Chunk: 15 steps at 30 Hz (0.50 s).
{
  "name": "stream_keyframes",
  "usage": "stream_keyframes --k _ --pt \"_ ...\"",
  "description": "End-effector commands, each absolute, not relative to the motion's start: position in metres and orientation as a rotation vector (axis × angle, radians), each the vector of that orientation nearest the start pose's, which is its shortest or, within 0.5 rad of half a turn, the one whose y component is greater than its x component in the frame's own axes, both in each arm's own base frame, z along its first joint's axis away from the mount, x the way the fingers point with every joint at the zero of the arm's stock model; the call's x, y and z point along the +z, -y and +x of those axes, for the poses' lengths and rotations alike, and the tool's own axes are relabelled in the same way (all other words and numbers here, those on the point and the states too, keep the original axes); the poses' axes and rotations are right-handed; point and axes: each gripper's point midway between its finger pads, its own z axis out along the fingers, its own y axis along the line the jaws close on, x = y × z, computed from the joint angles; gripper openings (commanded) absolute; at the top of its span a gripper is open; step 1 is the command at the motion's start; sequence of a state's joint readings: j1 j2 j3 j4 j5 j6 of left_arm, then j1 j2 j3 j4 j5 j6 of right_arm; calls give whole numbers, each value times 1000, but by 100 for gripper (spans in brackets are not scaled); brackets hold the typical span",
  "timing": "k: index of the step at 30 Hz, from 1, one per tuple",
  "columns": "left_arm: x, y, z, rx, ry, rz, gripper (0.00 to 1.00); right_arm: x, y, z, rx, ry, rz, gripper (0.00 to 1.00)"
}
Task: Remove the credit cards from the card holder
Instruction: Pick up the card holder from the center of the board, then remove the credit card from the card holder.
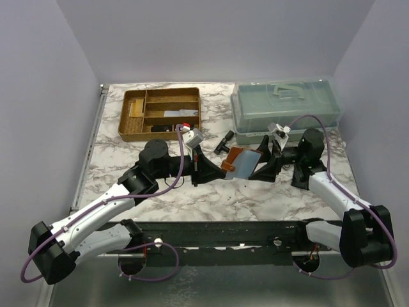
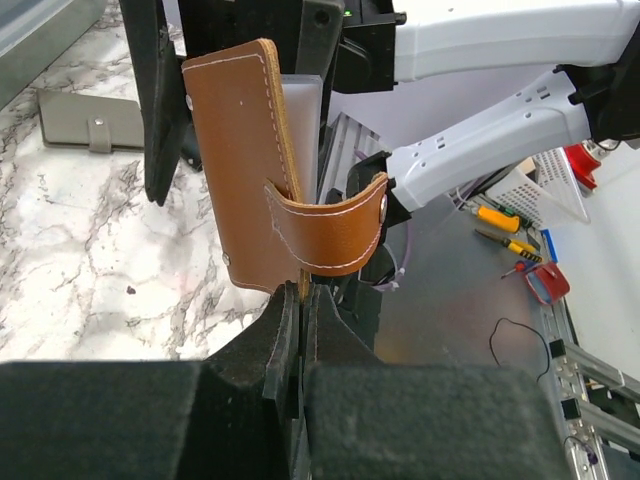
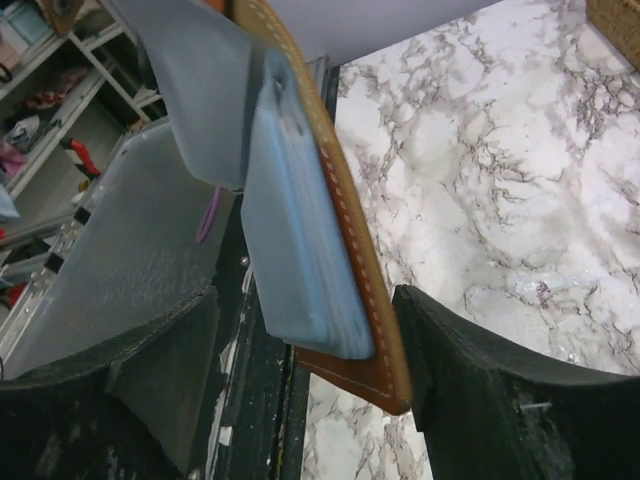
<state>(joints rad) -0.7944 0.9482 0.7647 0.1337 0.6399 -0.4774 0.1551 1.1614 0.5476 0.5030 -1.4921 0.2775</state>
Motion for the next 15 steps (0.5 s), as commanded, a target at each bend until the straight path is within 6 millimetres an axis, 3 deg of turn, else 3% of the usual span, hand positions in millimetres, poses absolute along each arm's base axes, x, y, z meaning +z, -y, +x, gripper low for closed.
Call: stream_keyframes --k 1,7,12,14,15 --pt "322 313 131 -1481 -1522 854 0 234 -197 160 1588 -1363 -1268 69" --pt "300 310 144 -1408 -1584 800 0 240 -193 156 1570 -1353 -1291 25" --pt "278 305 175 -1274 -1678 640 0 244 -196 169 1530 -1342 -1235 1" --pt "261 295 201 -1142 -1767 485 20 244 -200 206 1389 -1422 -1110 0" --pt "254 289 211 -1085 -1800 430 32 235 -199 214 1323 -1510 -1092 0"
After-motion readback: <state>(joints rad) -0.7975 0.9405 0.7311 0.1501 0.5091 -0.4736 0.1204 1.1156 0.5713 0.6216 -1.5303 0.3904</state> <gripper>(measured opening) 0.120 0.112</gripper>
